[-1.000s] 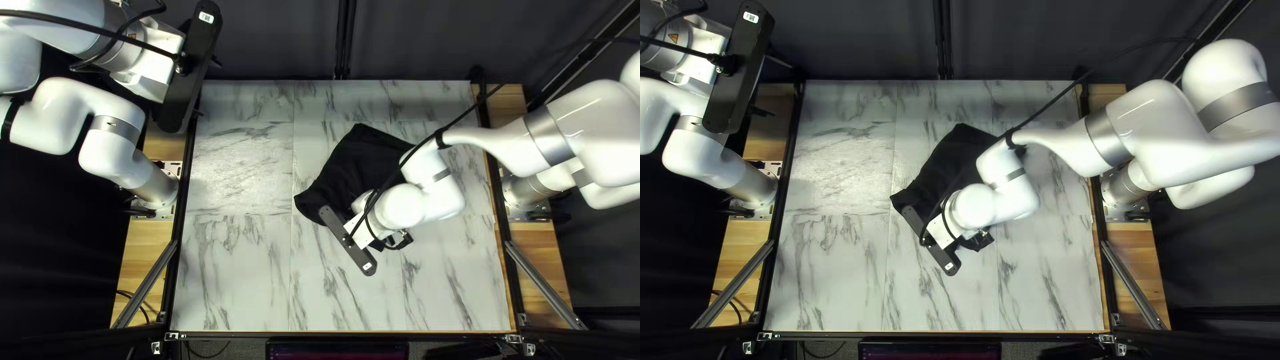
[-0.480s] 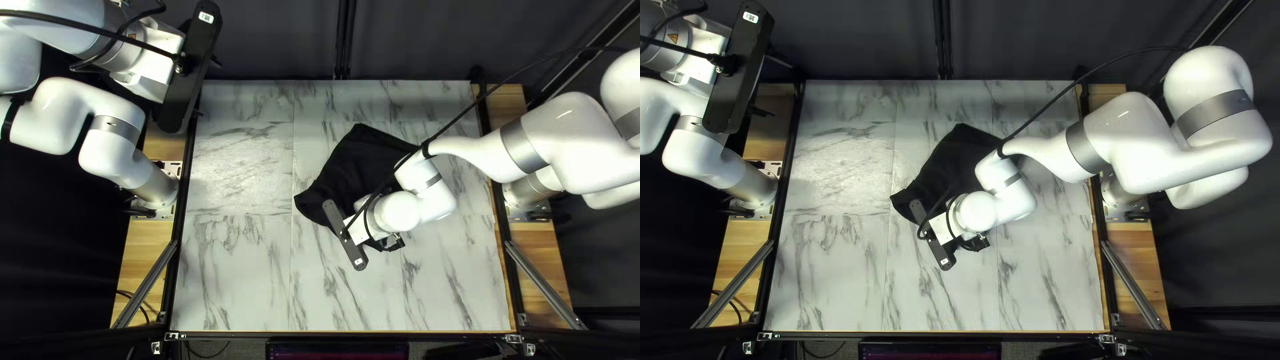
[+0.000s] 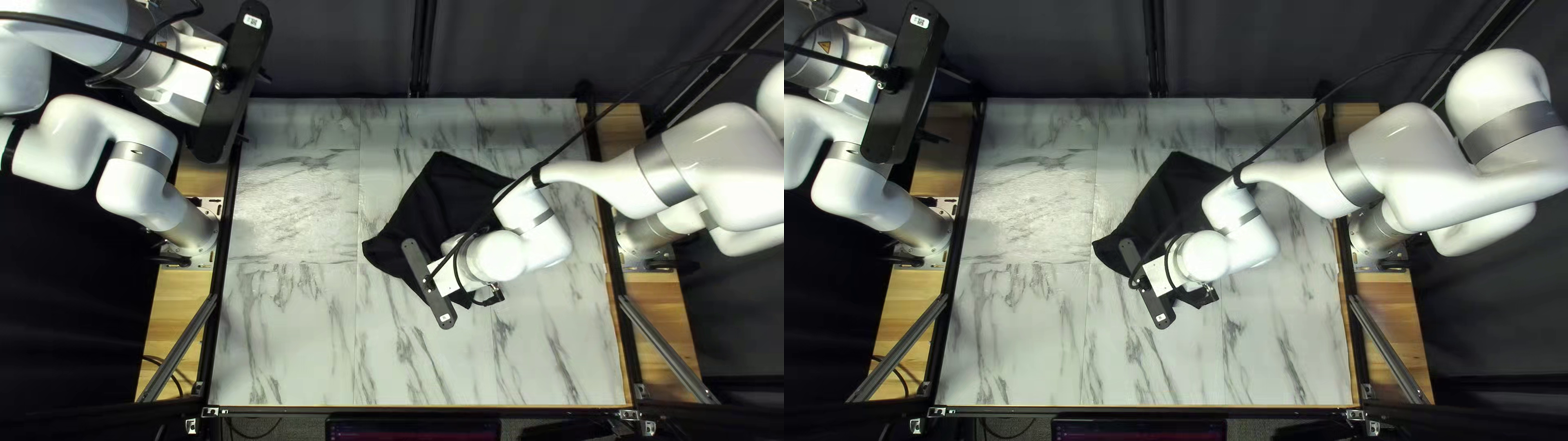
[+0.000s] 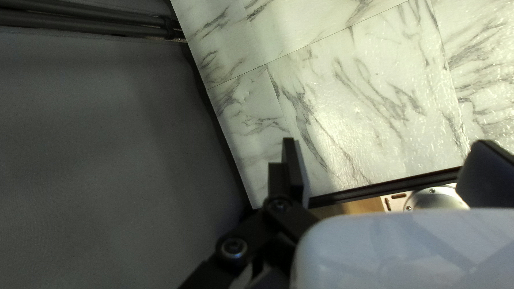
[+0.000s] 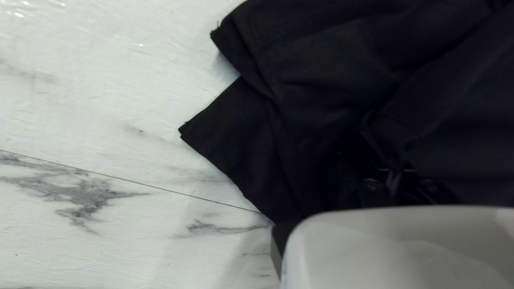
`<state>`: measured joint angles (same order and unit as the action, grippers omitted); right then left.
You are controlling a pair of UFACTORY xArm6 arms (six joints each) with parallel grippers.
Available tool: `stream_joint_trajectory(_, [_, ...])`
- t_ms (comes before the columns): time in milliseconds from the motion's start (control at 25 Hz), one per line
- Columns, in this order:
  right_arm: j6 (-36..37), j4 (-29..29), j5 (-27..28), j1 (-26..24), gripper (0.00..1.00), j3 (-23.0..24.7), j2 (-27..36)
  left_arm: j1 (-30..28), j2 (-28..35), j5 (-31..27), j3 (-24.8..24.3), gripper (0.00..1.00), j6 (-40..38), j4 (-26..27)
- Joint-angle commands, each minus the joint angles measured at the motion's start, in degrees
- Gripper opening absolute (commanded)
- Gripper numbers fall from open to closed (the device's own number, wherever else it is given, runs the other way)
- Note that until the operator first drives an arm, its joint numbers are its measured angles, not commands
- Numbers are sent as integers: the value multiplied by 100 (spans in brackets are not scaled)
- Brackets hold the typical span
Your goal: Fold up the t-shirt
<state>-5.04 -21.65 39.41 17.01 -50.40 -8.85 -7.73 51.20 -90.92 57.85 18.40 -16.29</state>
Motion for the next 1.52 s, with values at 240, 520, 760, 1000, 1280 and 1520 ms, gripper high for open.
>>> stream_joint_trajectory(240, [-233,-57,35,257,0,-108,-202,0,0,0,0,100,0,0])
stream_joint_trajectory(520, [126,153,5,406,100,-197,-324,0,0,0,0,100,0,0])
stream_joint_trajectory(760, [443,242,-190,440,100,-171,-487,0,0,0,0,100,0,0])
stream_joint_trajectory(1000, [458,69,-518,341,100,-91,-687,0,0,0,0,100,0,0])
stream_joint_trajectory(1280, [529,24,-637,234,0,-56,-744,0,0,0,0,100,0,0])
stream_joint_trajectory(1520, [462,-35,-550,234,0,-96,-682,0,0,0,0,100,0,0])
